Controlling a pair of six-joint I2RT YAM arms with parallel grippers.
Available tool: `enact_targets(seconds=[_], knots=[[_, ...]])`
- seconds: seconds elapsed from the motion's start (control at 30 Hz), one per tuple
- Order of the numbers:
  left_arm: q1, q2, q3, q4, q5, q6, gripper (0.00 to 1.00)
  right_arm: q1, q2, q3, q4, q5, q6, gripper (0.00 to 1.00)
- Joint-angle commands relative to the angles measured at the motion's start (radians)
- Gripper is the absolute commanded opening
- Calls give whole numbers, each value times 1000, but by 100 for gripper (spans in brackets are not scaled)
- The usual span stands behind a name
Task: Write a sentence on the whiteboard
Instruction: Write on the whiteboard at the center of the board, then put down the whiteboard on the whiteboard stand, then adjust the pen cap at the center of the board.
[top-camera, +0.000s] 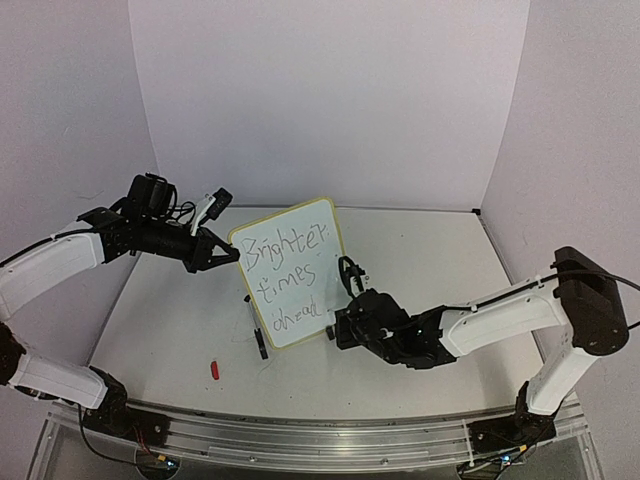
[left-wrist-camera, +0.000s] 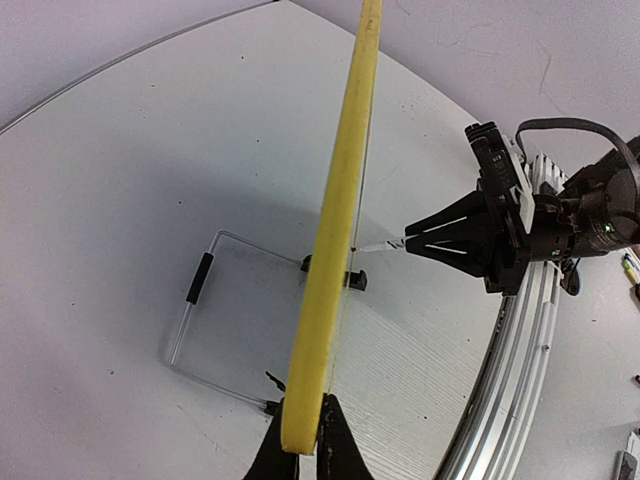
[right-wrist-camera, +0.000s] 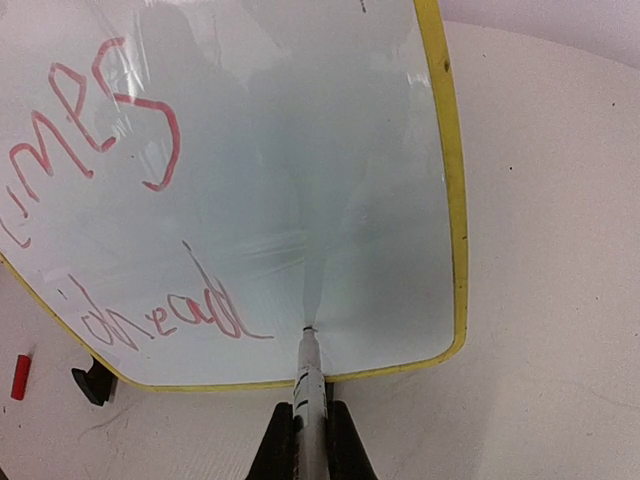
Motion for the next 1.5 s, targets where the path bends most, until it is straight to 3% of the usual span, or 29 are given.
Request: enact_targets(seconds=[0.0, 0.27, 0.57, 0.8, 1.07, 1.47], knots=[[-1, 7, -20, -55, -76, 49, 0, -3, 12, 30, 33, 41, -8, 0], [-1, 4, -21, -57, -78, 47, 0, -3, -19, 11, 39, 9, -13, 0], [0, -1, -28, -62, -98, 31, 3, -2, -243, -137, 92, -148, -81, 0], [-1, -54, -51, -65, -154, 7, 18, -3, -368, -149, 41, -121, -95, 0], [-1, -69, -60, -75, -178, -7, 29, -3, -384, -151, 39, -123, -98, 0], [-1, -182, -110, -77, -197, -105, 54, -3, -426, -161, 36, -117, -102, 0]])
